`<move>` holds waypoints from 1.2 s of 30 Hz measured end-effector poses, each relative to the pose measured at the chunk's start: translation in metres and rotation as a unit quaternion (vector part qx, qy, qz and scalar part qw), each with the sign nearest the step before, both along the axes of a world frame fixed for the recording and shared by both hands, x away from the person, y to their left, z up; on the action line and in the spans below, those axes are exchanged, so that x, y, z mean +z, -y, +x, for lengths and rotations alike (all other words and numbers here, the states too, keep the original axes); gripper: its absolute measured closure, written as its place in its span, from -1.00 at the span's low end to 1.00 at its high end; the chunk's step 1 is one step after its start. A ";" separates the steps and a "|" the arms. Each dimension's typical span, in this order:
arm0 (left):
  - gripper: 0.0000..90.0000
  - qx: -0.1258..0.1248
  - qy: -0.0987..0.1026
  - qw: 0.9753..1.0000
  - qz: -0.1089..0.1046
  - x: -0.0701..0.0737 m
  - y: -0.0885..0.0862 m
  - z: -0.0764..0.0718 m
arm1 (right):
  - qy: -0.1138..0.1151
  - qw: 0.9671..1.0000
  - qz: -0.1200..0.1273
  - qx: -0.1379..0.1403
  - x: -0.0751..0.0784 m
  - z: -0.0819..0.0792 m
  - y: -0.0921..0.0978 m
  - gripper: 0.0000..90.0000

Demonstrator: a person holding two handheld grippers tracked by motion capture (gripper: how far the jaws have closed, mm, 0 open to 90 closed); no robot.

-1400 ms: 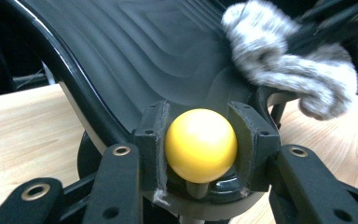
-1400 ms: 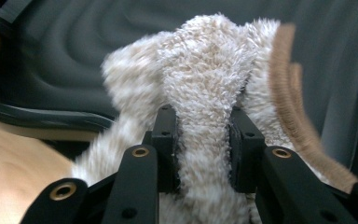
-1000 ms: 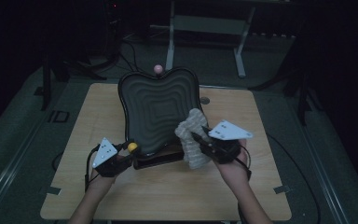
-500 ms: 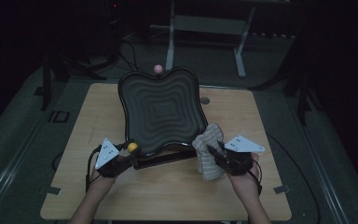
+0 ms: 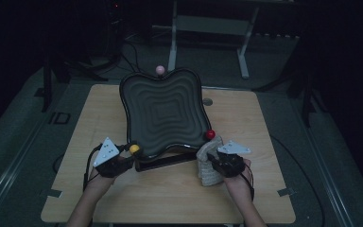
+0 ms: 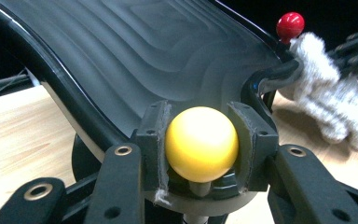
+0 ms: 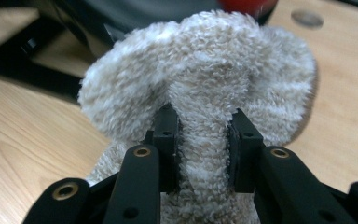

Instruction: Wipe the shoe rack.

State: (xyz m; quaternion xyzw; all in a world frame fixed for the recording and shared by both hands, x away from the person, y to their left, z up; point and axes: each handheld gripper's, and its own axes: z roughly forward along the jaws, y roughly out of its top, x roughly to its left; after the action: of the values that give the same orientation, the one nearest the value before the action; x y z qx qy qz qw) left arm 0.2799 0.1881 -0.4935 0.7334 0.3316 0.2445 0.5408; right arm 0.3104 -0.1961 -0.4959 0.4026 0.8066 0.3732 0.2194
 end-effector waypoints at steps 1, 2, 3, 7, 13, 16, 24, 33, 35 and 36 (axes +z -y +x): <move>0.33 0.000 -0.002 1.000 0.000 0.000 0.000 0.000 | -0.003 1.000 -0.002 0.002 -0.001 0.000 0.000 0.55; 0.33 0.000 -0.003 1.000 -0.001 0.000 0.000 0.000 | -0.005 1.000 -0.002 0.002 -0.001 -0.001 0.000 0.56; 0.33 0.000 -0.004 1.000 -0.003 0.000 0.000 0.000 | -0.003 1.000 -0.001 0.003 0.002 -0.003 0.000 0.56; 0.33 -0.007 -0.005 1.000 -0.006 0.000 -0.002 0.002 | 0.027 1.000 0.014 0.009 0.020 -0.008 -0.001 0.56; 0.33 -0.015 -0.006 1.000 -0.007 0.000 -0.003 0.003 | -0.003 1.000 0.000 0.004 -0.001 -0.003 -0.007 0.56; 0.33 -0.016 -0.007 1.000 -0.008 0.000 -0.003 0.003 | 0.013 1.000 -0.007 0.013 0.010 -0.009 -0.011 0.56; 0.34 -0.019 -0.008 1.000 -0.008 0.000 -0.003 0.004 | 0.013 0.999 -0.005 0.030 0.006 -0.012 -0.024 0.56; 0.33 -0.025 -0.011 1.000 -0.014 0.000 -0.004 0.005 | 0.028 0.998 -0.003 0.053 0.020 -0.019 -0.036 0.55; 0.33 -0.026 -0.012 0.999 -0.016 -0.001 -0.004 0.005 | 0.017 0.998 -0.007 0.053 0.010 -0.015 -0.038 0.56; 0.33 -0.026 -0.011 1.000 -0.013 0.000 -0.004 0.005 | 0.009 0.999 -0.010 0.053 0.007 -0.014 -0.040 0.55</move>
State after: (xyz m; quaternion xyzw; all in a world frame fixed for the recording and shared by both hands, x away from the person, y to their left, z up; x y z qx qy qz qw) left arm 0.2846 0.1920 -0.4938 0.7371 0.3218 0.2178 0.5529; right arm 0.2965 -0.1560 -0.4892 0.3539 0.8283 0.3799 0.2105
